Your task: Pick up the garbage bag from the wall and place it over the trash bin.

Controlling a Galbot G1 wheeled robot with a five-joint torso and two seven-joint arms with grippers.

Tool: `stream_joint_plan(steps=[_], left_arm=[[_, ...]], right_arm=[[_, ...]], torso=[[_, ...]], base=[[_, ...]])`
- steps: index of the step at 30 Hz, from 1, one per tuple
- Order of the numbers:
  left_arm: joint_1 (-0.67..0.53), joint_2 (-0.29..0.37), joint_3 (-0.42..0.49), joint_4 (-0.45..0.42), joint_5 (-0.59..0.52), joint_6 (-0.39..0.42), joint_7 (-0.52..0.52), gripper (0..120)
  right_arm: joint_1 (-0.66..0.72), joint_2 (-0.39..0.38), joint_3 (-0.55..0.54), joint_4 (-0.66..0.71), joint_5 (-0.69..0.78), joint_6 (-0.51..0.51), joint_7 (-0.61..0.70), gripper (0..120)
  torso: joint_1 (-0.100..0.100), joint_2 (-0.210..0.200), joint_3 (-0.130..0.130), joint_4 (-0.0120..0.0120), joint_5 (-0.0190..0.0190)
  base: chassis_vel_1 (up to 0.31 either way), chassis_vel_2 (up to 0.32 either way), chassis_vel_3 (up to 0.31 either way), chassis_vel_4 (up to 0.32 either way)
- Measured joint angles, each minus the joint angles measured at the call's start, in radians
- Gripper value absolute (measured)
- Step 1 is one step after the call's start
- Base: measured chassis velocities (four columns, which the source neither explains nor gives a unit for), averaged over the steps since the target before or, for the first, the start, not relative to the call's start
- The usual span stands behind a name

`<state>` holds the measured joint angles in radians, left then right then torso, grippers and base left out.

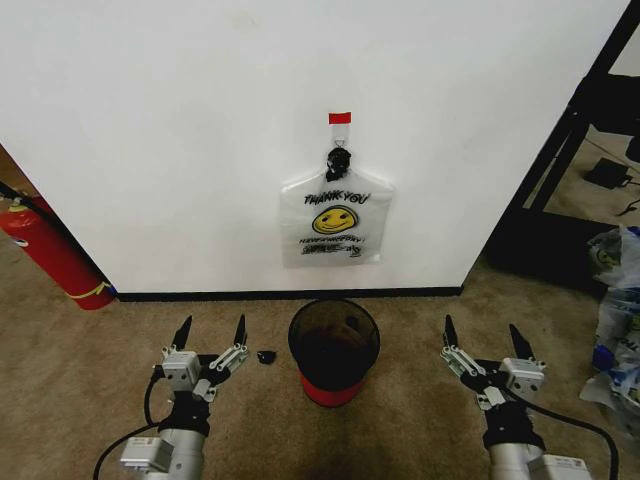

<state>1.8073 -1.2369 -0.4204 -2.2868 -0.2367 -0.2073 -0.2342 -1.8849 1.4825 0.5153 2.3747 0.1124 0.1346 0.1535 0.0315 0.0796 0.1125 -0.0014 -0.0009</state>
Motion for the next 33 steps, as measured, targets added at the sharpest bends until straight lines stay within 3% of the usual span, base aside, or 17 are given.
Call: stream_joint_plan(steps=[7, 11, 15, 18, 22, 25, 29, 33], left_arm=[[0.001, 0.013, -0.033, -0.001, -0.006, -0.012, 0.001, 100], [0.0, 0.01, -0.03, 0.009, 0.0, -0.012, 0.001, 100], [-0.001, 0.005, -0.027, 0.018, 0.015, -0.011, 0.001, 100], [-0.002, 0.006, -0.028, 0.03, 0.036, -0.008, 0.001, 100], [-0.011, 0.002, -0.032, 0.042, 0.06, 0.002, 0.0, 100], [-0.014, -0.007, -0.035, 0.044, 0.062, 0.006, -0.001, 100], [-0.012, -0.024, -0.044, 0.052, 0.064, 0.009, -0.001, 100], [-0.011, -0.029, -0.052, 0.06, 0.064, 0.009, -0.001, 100]], right_arm=[[0.166, -0.119, 0.012, -0.062, 0.221, -0.037, -0.059, 100], [0.333, -0.252, 0.012, -0.175, 0.455, -0.05, -0.155, 100], [0.449, -0.314, -0.025, -0.268, 0.588, -0.067, -0.23, 100], [0.626, -0.35, -0.111, -0.38, 0.693, -0.09, -0.308, 100], [0.863, -0.35, -0.26, -0.549, 0.771, -0.115, -0.34, 100], [0.948, -0.336, -0.309, -0.623, 0.773, -0.117, -0.342, 100], [1.16, -0.299, -0.406, -0.799, 0.777, -0.11, -0.35, 100], [1.251, -0.27, -0.46, -0.885, 0.783, -0.106, -0.363, 100]], torso=[[0.0, 0.0, 0.0, 0.0, 0.0003], [0.0, 0.0, 0.0, 0.0002, 0.0003], [0.0, 0.0, 0.0, -0.0002, 0.0001], [0.0, 0.0, 0.0, 0.0002, 0.0002], [0.0, 0.0, 0.0, 0.0003, -0.0001], [0.0, 0.0, 0.0, 0.0002, 0.0], [0.0, 0.0, 0.0, 0.0001, -0.0005], [0.0, 0.0, 0.0, -0.0002, 0.0001]], base=[[0.0, 0.0, 0.0, 0.0], [0.0, 0.0, 0.0, 0.0], [0.0, 0.0, 0.0, 0.0], [0.0, 0.0, 0.0, 0.0], [0.0, 0.0, 0.0, 0.0], [0.0, 0.0, 0.0, 0.0], [0.0, 0.0, 0.0, 0.0], [0.0, 0.0, 0.0, 0.0]])
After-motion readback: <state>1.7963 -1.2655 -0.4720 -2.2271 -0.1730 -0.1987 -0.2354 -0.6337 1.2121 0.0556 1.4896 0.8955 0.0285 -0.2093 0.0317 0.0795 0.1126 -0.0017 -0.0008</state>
